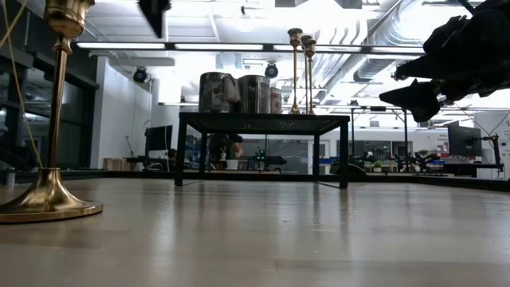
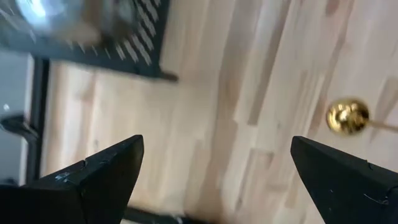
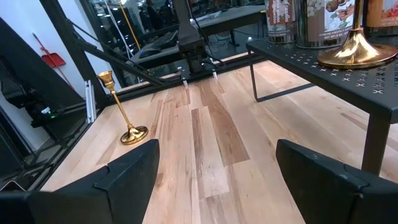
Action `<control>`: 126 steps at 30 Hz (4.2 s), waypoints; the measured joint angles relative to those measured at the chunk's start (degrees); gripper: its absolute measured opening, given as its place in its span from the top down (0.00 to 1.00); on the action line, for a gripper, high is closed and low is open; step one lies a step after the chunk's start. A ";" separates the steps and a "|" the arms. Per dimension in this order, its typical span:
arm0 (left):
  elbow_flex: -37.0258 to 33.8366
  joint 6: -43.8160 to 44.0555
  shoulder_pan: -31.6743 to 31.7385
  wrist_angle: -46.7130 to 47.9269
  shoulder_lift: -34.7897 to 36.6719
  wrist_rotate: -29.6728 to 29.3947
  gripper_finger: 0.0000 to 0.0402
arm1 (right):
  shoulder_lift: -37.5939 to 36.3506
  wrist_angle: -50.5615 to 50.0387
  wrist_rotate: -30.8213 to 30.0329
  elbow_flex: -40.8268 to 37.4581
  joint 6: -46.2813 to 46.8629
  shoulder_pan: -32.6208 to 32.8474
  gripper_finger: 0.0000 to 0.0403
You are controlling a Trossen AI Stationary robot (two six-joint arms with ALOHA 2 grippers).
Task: Pick & Place candle stick holders
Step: Align the golden candle holder with the golden candle holder on the shelf
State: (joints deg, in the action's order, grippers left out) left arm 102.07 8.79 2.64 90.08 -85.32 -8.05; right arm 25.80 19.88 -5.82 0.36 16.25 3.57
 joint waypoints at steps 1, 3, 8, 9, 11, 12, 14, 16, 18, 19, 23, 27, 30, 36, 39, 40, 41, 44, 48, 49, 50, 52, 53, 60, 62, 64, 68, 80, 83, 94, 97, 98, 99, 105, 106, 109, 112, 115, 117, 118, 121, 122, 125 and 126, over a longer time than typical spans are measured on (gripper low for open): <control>-2.09 1.37 -0.86 0.00 1.38 0.17 0.01 | 0.01 0.00 0.00 -0.01 0.00 0.02 0.22; -6.29 3.89 -2.47 -0.13 4.21 1.07 0.01 | 0.02 0.00 0.00 -0.02 0.02 0.02 0.22; -15.49 11.45 -6.67 -3.80 11.00 1.65 0.05 | 0.00 0.01 0.01 -0.01 0.00 0.00 0.22; -17.44 12.85 -7.65 -5.42 12.39 1.65 0.06 | 0.00 0.00 0.00 0.00 0.00 0.01 0.22; -21.18 15.84 -9.48 -8.63 14.97 1.86 0.09 | 0.00 0.01 0.00 -0.01 0.01 0.01 0.22; -22.95 17.36 -10.41 -10.39 16.07 2.45 0.11 | 0.00 0.02 0.00 -0.02 0.00 0.00 0.22; -26.62 20.28 -12.21 -13.71 18.01 3.66 0.14 | 0.00 0.00 0.00 -0.01 0.01 0.01 0.22; -30.25 22.72 -14.37 -16.15 19.32 5.05 0.15 | 0.00 0.00 0.02 0.00 0.01 0.02 0.22; -33.65 24.64 -16.56 -18.63 20.06 6.20 0.16 | 0.00 0.00 0.00 -0.01 0.00 0.01 0.22; -35.19 25.52 -17.62 -19.31 20.15 6.56 0.16 | 0.00 0.01 0.01 -0.01 0.02 0.02 0.22; -40.80 28.10 -21.38 -22.38 20.09 8.87 0.17 | 0.00 0.00 0.00 0.00 0.02 0.02 0.22; -45.22 27.89 -23.14 -27.15 19.49 11.00 0.17 | 0.00 0.01 0.00 0.00 0.00 0.01 0.22; -46.98 27.92 -23.36 -32.28 19.60 13.10 0.17 | 0.00 0.01 0.00 -0.01 0.01 0.00 0.22; -48.64 27.49 -25.02 -37.12 19.58 14.97 0.17 | 0.00 0.00 0.00 0.00 0.00 0.00 0.22; -49.71 27.42 -27.24 -37.83 19.58 13.18 0.17 | 0.02 0.01 0.00 -0.01 0.00 0.00 0.22; -50.18 27.07 -27.99 -37.66 19.58 12.21 0.17 | 0.00 0.01 0.02 0.00 0.01 0.01 0.22; -50.63 26.52 -28.59 -37.37 19.58 11.05 0.17 | 0.01 0.00 0.01 -0.01 0.01 0.01 0.22; -51.82 26.19 -29.81 -37.48 19.58 7.81 0.17 | 0.00 0.01 0.01 -0.01 0.01 0.00 0.22; -52.48 28.98 -29.66 -37.66 19.58 7.13 0.17 | 0.00 0.02 0.02 0.00 0.00 0.01 0.22; -52.58 29.71 -29.66 -37.76 19.58 7.01 0.17 | 0.00 0.01 0.01 0.00 0.00 0.01 0.22; -52.73 30.65 -29.66 -38.24 19.58 7.00 0.17 | 0.00 0.00 0.00 -0.01 0.00 0.00 0.22; -53.24 32.25 -29.66 -40.02 19.58 6.81 0.17 | 0.01 0.00 0.01 -0.02 0.00 0.01 0.22; -53.62 32.96 -29.66 -41.34 19.58 6.80 0.17 | 0.01 0.01 0.00 -0.01 0.01 0.00 0.22; -58.97 34.31 -29.68 -58.64 19.58 11.54 0.17 | 0.01 0.00 0.02 0.00 0.01 0.02 0.22; -60.05 34.19 -29.71 -60.04 19.58 12.53 0.17 | 0.02 0.00 0.00 0.00 0.00 0.00 0.22; -60.69 34.16 -29.71 -59.95 19.56 13.25 0.17 | 0.02 0.00 0.00 -0.01 0.01 0.00 0.22; -62.51 34.07 -29.68 -59.97 19.56 13.55 0.17 | 0.01 0.02 -0.22 -0.02 0.01 0.00 0.22; -63.73 29.56 -30.12 -63.86 19.54 11.31 0.17 | 0.02 0.02 -0.20 0.00 0.00 0.02 0.22; -63.73 28.46 -31.46 -66.21 19.54 7.44 0.17 | 0.02 0.00 -0.19 0.00 0.02 0.01 0.22; -63.73 30.02 -38.96 -73.76 18.97 -4.23 0.17 | 0.01 0.00 -0.01 -0.01 0.02 0.02 0.22; -63.68 28.94 -40.56 -75.44 18.97 -8.39 0.17 | 0.01 0.01 0.00 -0.01 0.01 0.02 0.22; -63.68 28.28 -41.04 -76.28 18.74 -9.31 0.17 | 0.02 0.00 0.00 0.00 0.01 0.02 0.22; -63.68 27.55 -41.27 -77.40 18.40 -9.67 0.17 | 0.02 0.02 -0.02 0.00 0.02 0.02 0.22; -63.68 24.61 -41.31 -83.92 15.44 -9.84 0.17 | 0.02 0.01 0.00 0.00 0.33 0.02 0.22; -63.68 24.02 -41.31 -84.91 14.96 -10.04 0.17 | 0.02 0.02 0.00 0.00 0.35 0.02 0.22; -63.68 23.43 -41.31 -87.06 14.10 -11.25 0.17 | 0.02 0.01 0.00 -0.01 0.39 0.02 0.22; -63.68 23.08 -41.27 -87.00 13.90 -11.93 0.17 | 0.02 0.00 0.00 0.00 0.42 0.02 0.22; -63.68 22.95 -41.29 -87.05 13.90 -12.60 0.17 | 0.02 0.00 0.00 -0.02 0.42 0.02 0.22; -63.68 22.94 -41.29 -87.03 13.90 -13.44 0.18 | 0.00 0.00 0.00 0.00 0.42 0.02 0.22; -63.68 22.94 -41.29 -87.07 13.90 -13.60 0.19 | 0.02 0.01 0.00 -0.01 0.42 0.02 0.22; -63.68 22.96 -41.29 -87.07 13.90 -13.62 0.26 | 0.02 0.00 0.00 -0.01 0.42 0.02 0.22; -63.68 22.96 -41.29 -87.11 13.90 -13.60 0.29 | 0.00 0.00 0.00 0.00 0.42 0.02 0.22; -63.68 22.96 -41.29 -87.14 13.90 -13.56 0.37 | 0.00 0.00 0.00 0.00 0.42 0.02 0.22; -63.68 22.96 -41.29 -87.14 13.90 -13.44 0.39 | 0.01 0.00 0.00 -0.02 0.42 0.02 0.22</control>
State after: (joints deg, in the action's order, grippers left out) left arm 38.39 31.75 -38.65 2.94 -71.42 -21.49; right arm 25.81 19.88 -5.82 0.34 16.67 3.60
